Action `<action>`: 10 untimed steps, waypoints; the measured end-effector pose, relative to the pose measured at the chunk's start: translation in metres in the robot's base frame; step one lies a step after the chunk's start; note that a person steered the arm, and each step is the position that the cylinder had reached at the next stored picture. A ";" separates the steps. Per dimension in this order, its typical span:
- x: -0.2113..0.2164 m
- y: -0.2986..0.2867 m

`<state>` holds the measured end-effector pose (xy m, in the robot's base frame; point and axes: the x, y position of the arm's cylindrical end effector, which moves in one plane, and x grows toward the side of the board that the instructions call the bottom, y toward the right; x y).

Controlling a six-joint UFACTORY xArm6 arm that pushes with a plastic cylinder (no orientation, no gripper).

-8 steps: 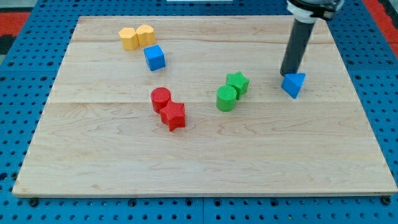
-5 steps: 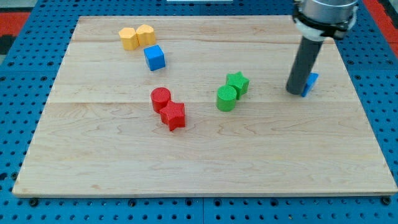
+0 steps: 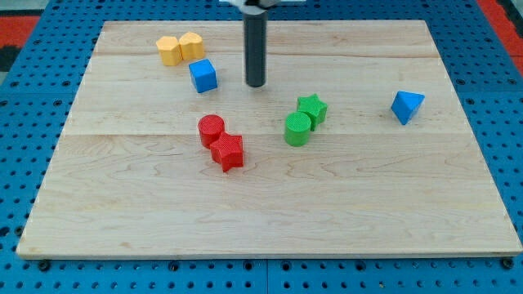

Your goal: Place the cube to the top side of the triangle

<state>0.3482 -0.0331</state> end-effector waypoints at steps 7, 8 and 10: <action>-0.041 -0.138; -0.047 -0.083; -0.041 -0.035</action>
<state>0.3068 -0.0682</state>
